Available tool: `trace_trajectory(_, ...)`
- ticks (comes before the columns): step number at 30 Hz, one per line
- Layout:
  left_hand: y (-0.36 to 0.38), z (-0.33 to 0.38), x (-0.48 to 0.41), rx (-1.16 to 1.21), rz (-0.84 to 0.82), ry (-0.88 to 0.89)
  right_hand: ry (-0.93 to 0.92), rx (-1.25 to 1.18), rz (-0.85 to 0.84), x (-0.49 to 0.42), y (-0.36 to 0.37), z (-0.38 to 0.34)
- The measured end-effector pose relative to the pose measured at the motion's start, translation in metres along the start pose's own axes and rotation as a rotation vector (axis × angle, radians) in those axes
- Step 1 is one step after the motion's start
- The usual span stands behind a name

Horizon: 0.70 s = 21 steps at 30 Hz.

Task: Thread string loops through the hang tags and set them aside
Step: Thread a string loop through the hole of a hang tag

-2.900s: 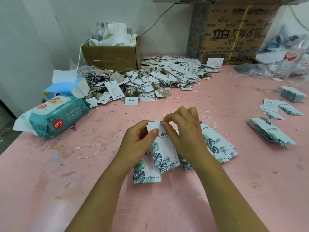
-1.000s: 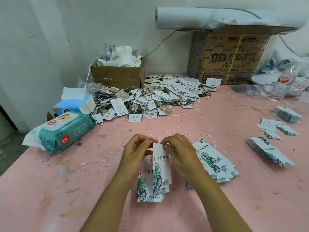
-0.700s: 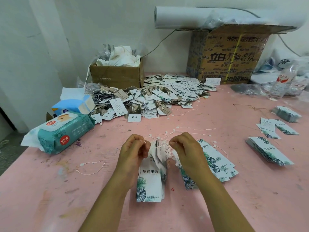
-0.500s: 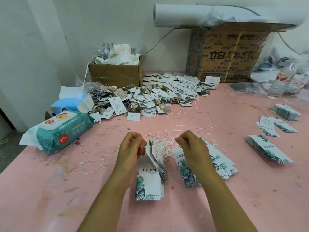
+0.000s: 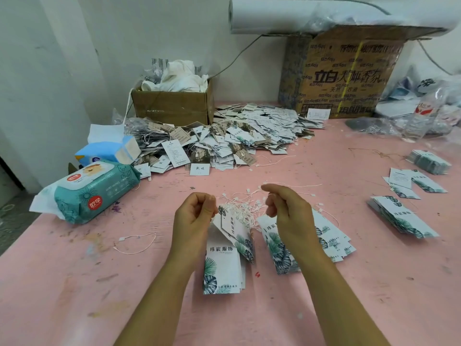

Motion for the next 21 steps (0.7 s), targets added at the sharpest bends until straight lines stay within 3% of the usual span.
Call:
trace_trajectory(10,-0.001,-0.004,0.0,-0.15,-0.004,0.029,-0.01,-0.443,-0.114,0.005,0.019,-0.009)
trace_trajectory(16,0.0,0.001,0.002,-0.209,-0.012,0.098,-0.018,-0.498,-0.099,0.005,0.02,-0.009)
trace_trajectory(21,0.001,0.005,0.005,-0.233,-0.023,0.13,-0.051,-0.338,-0.084,0.005,0.02,-0.008)
Point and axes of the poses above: each hand's wrist, its own x-axis away from the middle knuckle, its own y-axis out of the palm, z = x × y, the point moved 1 cm from there along -x, towards the middle knuckle, and after that the axes turned 11 degrees about -z, right-handed, at the moved point
